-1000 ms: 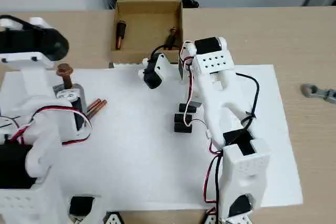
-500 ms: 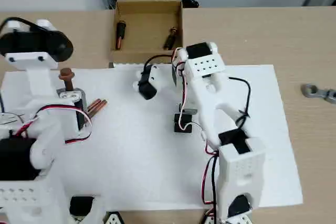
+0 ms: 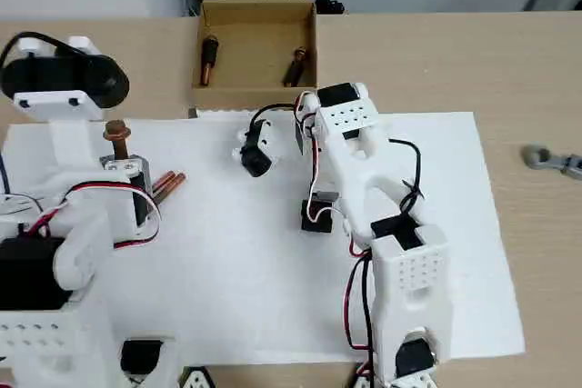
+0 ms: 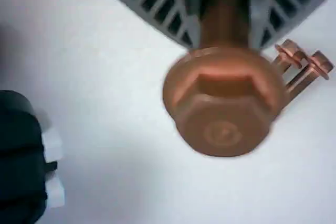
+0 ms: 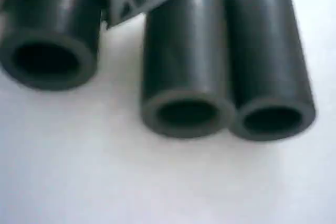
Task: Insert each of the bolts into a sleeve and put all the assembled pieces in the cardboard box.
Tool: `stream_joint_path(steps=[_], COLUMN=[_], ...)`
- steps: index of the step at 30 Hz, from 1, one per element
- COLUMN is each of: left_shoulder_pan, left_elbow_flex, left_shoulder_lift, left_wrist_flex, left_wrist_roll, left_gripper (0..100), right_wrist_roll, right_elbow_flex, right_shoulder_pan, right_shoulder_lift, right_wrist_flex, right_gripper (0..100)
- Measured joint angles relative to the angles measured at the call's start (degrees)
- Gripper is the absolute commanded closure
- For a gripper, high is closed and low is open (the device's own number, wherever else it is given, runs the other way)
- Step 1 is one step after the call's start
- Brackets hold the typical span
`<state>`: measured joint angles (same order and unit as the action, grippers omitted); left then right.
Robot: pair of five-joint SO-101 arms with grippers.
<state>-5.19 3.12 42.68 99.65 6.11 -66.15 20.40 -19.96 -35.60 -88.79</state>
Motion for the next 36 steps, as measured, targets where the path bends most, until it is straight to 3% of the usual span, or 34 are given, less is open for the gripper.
stream_joint_path(steps=[4,7,18,23,30,36], left_shoulder_pan=[0.00,0.00,0.00,0.00,0.00,0.00], left_elbow_flex=[0.00,0.00,0.00,0.00,0.00,0.00], left_shoulder_lift=[0.00,0.00,0.00,0.00,0.00,0.00], left_wrist_flex=[0.00,0.00,0.00,0.00,-0.09,-0.09], left_wrist_roll=[-0.26,-0.35,-0.35,-0.35,-0.35,-0.35], left_gripper=[99,99,99,99,99,99], right_wrist_roll=[0.00,0.00,4.92,12.40,30.24,38.24], right_elbow_flex=[0.00,0.00,0.00,-1.23,-1.23,-1.32], right_shoulder_pan=[0.00,0.00,0.26,-0.09,0.00,0.62], right_shoulder_lift=[-0.35,-0.35,0.35,5.45,20.92,38.59], right_wrist_flex=[0.00,0.09,0.79,0.88,-5.10,-6.42], right_gripper=[90.5,99.8,99.3,99.5,99.5,99.5])
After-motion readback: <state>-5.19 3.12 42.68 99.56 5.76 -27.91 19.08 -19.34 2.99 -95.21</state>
